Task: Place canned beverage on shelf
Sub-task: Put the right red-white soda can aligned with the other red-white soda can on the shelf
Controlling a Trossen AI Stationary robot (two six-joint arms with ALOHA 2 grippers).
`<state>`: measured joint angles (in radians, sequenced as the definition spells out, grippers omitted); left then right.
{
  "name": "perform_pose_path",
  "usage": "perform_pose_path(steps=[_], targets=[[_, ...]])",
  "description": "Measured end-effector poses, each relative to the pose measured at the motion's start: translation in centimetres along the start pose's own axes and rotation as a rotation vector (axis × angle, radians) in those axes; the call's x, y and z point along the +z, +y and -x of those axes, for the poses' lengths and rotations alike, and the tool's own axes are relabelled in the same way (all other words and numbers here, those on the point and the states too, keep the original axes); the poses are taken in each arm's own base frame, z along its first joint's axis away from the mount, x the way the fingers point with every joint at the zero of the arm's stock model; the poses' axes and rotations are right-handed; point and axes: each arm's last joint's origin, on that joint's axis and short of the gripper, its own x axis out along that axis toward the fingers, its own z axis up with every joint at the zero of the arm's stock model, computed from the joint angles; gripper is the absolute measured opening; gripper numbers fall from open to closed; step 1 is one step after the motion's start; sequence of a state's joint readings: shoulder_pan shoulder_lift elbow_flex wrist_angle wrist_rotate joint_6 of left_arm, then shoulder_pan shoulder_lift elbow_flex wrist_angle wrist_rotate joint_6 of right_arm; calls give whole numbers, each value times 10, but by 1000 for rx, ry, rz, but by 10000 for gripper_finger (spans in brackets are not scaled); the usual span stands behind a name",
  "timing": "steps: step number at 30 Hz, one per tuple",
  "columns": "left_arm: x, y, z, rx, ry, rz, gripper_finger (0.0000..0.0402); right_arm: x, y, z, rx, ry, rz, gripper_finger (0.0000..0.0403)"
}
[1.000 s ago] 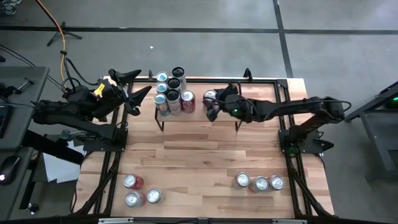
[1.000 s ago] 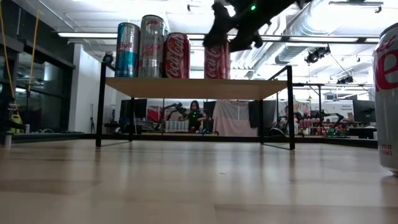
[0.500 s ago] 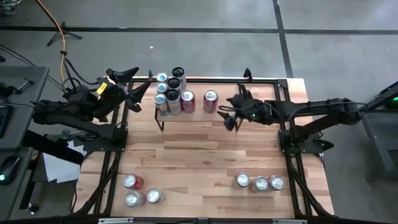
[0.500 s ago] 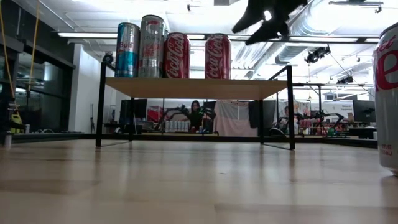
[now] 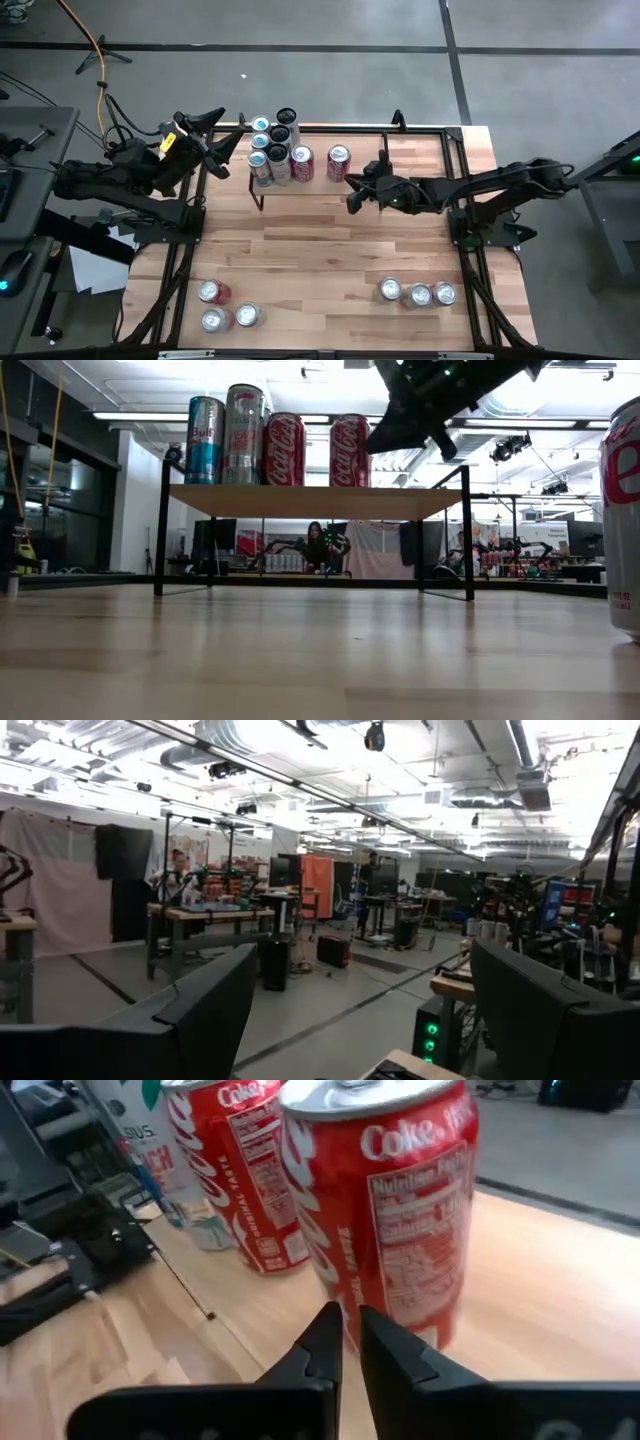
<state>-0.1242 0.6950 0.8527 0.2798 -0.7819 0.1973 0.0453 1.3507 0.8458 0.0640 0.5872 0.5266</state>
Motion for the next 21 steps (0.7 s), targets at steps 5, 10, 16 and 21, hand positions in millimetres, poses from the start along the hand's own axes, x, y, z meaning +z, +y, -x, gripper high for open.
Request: perform_pose_path(steps=[5, 10, 16, 21], targets=[[0, -1, -1, 0, -2, 6, 307, 5, 4, -7, -58, -17, 64, 5], [-2, -2, -2, -1, 2, 2, 307, 12, -4, -12, -106, -24, 100, 1], [-2, -3, -2, -2, 3, 1, 307, 20, -19, -21, -133, -24, 93, 1], [-2, -3, -2, -2, 3, -1, 307, 31, -25, -28, -103, -75, 74, 0]])
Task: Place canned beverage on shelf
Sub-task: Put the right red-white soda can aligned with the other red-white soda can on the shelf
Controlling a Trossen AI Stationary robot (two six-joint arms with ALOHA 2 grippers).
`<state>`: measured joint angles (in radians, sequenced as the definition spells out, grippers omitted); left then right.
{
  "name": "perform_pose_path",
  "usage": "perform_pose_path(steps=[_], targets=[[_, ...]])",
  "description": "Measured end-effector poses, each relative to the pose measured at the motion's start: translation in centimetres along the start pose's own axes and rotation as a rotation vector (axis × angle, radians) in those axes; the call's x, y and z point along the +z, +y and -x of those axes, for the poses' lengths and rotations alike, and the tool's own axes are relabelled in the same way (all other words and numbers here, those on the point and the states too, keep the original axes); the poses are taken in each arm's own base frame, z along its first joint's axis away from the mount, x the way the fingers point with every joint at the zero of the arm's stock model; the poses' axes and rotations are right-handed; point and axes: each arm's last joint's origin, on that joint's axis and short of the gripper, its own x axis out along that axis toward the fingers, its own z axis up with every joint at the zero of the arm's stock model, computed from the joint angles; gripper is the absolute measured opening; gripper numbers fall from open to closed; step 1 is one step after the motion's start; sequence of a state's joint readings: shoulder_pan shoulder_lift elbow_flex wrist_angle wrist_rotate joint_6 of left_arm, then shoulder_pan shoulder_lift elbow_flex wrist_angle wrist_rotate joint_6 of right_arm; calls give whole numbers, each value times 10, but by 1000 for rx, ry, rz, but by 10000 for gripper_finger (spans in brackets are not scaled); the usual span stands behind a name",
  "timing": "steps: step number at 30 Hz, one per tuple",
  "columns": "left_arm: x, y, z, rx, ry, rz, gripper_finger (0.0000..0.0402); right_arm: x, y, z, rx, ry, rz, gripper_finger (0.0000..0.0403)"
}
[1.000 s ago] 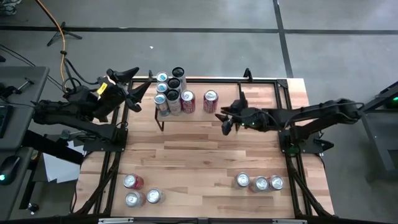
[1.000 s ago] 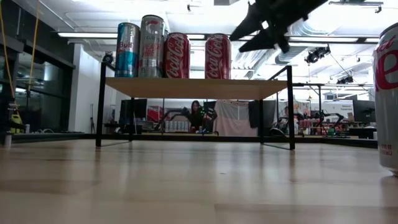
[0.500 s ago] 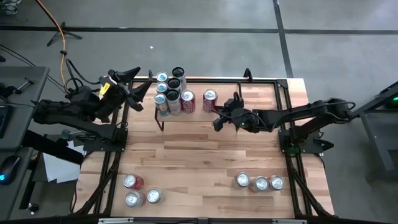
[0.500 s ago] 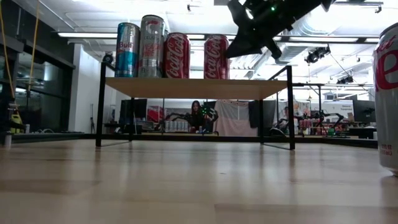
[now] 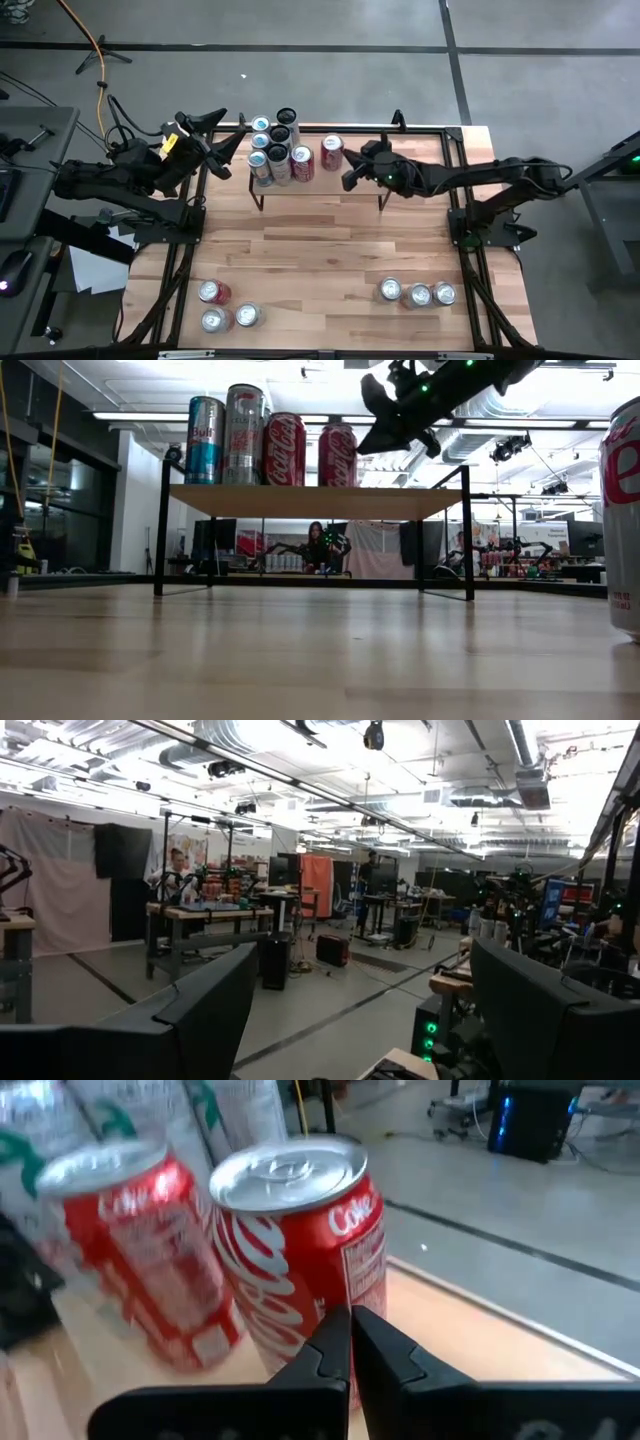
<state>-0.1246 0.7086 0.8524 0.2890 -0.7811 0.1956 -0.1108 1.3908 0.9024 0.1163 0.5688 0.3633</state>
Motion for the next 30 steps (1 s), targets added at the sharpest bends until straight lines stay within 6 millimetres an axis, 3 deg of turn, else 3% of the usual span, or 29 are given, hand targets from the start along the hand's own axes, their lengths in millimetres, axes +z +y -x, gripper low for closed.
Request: perform_pose_path(steps=[13, 30], targets=[[0, 0, 0, 0, 0, -43, 307, -3, -7, -37, 38, -75, -146, 0], [0, 0, 0, 0, 0, -95, 307, -9, 11, -29, 72, -80, -252, 0]])
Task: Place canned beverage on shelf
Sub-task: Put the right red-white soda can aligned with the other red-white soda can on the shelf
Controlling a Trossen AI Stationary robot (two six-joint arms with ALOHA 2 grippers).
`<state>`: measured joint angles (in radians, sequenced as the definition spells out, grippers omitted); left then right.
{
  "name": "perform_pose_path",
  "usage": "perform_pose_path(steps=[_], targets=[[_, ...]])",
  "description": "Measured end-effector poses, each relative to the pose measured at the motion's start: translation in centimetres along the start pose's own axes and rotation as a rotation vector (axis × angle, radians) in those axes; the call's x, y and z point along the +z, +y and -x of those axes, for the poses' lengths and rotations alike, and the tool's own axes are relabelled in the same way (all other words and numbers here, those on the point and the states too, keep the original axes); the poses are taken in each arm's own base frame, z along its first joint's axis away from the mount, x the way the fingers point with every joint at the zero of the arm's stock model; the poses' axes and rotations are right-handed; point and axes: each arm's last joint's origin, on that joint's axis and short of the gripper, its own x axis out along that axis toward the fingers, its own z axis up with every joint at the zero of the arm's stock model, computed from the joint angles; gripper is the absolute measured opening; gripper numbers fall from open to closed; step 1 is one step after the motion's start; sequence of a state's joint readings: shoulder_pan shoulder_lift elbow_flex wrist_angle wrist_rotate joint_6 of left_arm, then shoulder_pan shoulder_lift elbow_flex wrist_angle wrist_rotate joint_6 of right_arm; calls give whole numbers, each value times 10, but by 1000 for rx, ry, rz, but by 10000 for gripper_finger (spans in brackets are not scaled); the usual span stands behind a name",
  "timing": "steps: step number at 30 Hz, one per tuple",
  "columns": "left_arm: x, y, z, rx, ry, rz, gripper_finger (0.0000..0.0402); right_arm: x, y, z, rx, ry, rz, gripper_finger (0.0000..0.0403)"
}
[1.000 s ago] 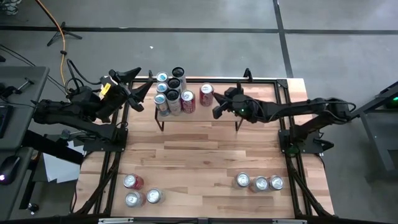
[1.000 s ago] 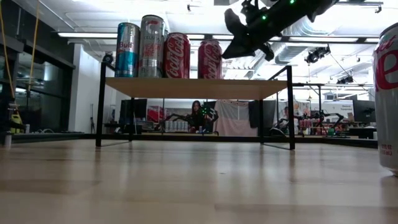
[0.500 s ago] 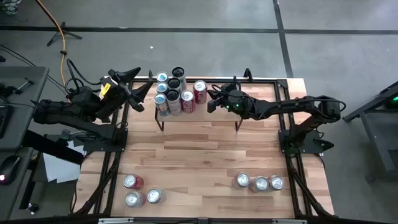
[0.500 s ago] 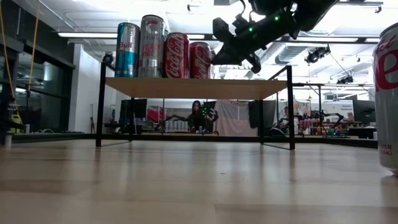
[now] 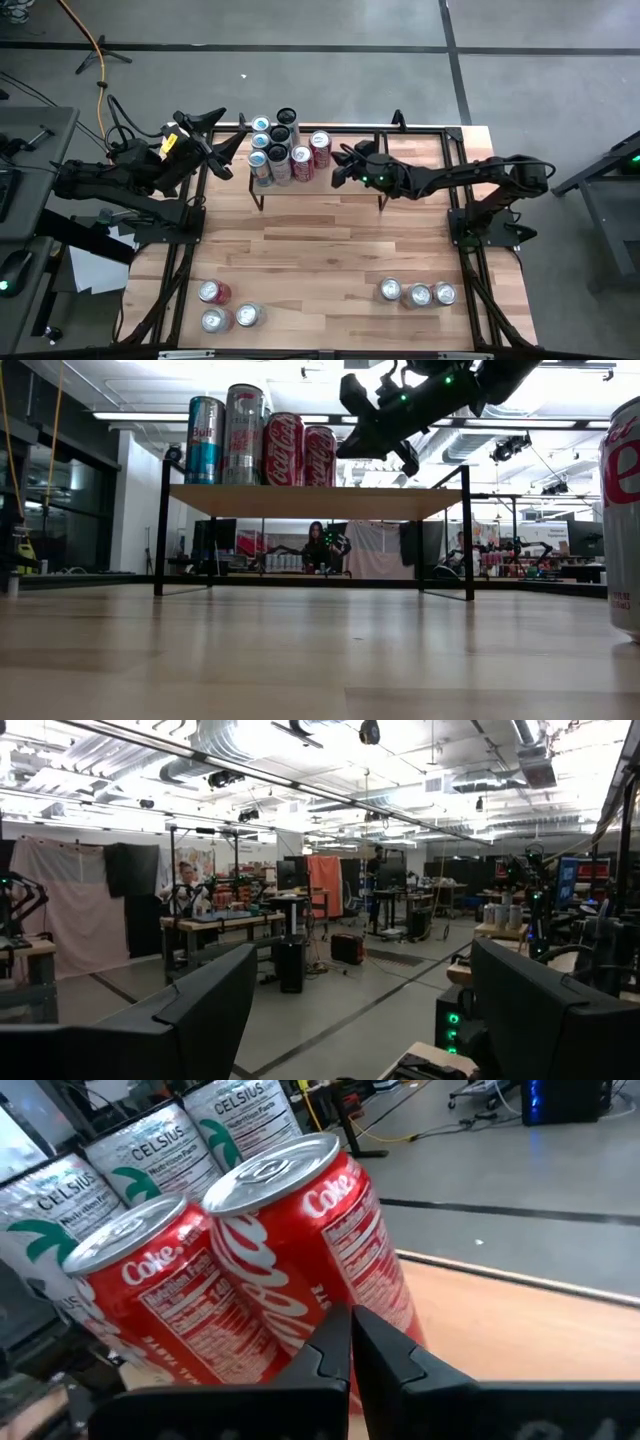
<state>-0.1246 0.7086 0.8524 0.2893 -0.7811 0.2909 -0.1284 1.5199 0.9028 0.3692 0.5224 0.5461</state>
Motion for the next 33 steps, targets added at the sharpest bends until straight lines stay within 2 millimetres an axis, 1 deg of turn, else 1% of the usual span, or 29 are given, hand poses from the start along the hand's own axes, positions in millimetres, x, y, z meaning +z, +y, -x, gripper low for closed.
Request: perform_pose_path(steps=[9, 13, 15, 18, 21, 25, 27, 30, 33], targets=[[0, 0, 0, 0, 0, 0, 307, -13, 1, -12, 14, -10, -40, 0], [0, 0, 0, 0, 0, 0, 307, -14, 2, -15, 26, -14, -50, 0], [0, 0, 0, -1, 0, 0, 307, -12, 6, -17, 34, 3, -25, 0], [0, 0, 0, 0, -1, 0, 307, -3, 13, -20, 18, 29, 64, 0], [0, 0, 0, 0, -2, 2, 307, 12, 21, -20, -11, 65, 153, 0], [3, 2, 1, 1, -24, 22, 307, 27, 29, -19, -55, 171, 260, 0], [5, 4, 3, -5, -33, 32, 307, 31, 31, -18, -85, 192, 281, 0], [7, 7, 5, -5, -42, 69, 307, 38, 30, -19, -126, 166, 290, 0], [10, 11, 8, -3, -52, 91, 307, 43, 24, -23, -151, 157, 277, 0]])
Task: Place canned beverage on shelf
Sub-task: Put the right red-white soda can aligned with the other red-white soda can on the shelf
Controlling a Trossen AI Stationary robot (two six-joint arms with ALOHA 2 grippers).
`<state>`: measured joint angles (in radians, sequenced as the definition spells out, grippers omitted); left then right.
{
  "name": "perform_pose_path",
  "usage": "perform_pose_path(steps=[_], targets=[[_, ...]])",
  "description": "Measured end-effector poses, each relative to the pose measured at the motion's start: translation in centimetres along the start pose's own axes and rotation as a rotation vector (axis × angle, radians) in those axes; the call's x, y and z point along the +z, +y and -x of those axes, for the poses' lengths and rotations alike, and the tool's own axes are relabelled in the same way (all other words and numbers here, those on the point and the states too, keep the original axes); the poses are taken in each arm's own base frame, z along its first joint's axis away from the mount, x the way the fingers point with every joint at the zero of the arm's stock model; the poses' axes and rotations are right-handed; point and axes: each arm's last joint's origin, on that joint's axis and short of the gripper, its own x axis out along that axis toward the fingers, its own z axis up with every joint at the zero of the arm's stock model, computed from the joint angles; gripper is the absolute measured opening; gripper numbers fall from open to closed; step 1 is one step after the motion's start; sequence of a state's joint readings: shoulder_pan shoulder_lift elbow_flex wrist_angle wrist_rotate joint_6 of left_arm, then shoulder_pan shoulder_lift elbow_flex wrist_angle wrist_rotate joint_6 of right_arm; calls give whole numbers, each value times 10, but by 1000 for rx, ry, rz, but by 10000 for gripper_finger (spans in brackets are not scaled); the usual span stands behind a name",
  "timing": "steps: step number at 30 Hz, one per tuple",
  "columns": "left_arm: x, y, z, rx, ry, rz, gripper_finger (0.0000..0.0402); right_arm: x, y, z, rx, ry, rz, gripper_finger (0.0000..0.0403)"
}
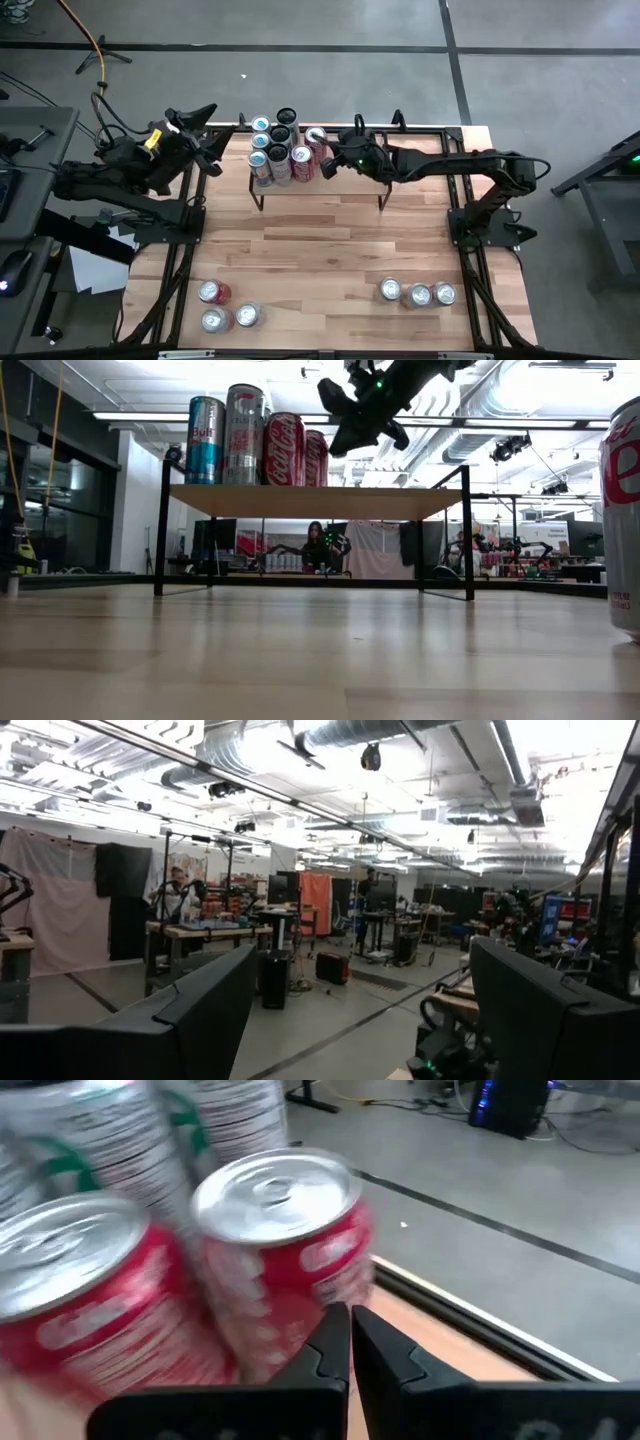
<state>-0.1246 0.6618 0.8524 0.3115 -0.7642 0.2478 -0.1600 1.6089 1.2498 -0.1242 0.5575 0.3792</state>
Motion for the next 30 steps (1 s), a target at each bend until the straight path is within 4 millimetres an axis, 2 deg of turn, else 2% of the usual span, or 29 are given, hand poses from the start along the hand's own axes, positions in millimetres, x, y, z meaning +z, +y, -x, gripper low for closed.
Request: perform_pose_path(steps=[4, 10, 20, 30], targets=[[3, 3, 3, -27, -20, 13, 307, -3, -3, -11, -6, 9, -35, 0], [6, 5, 5, -45, -33, 21, 307, -7, 4, -25, 39, -31, -61, 0], [6, 4, 5, -47, -34, 21, 307, -2, 1, -18, 24, -38, -20, 0], [9, 8, 8, -51, -48, 30, 307, 7, -16, -31, 34, -57, -62, 0]])
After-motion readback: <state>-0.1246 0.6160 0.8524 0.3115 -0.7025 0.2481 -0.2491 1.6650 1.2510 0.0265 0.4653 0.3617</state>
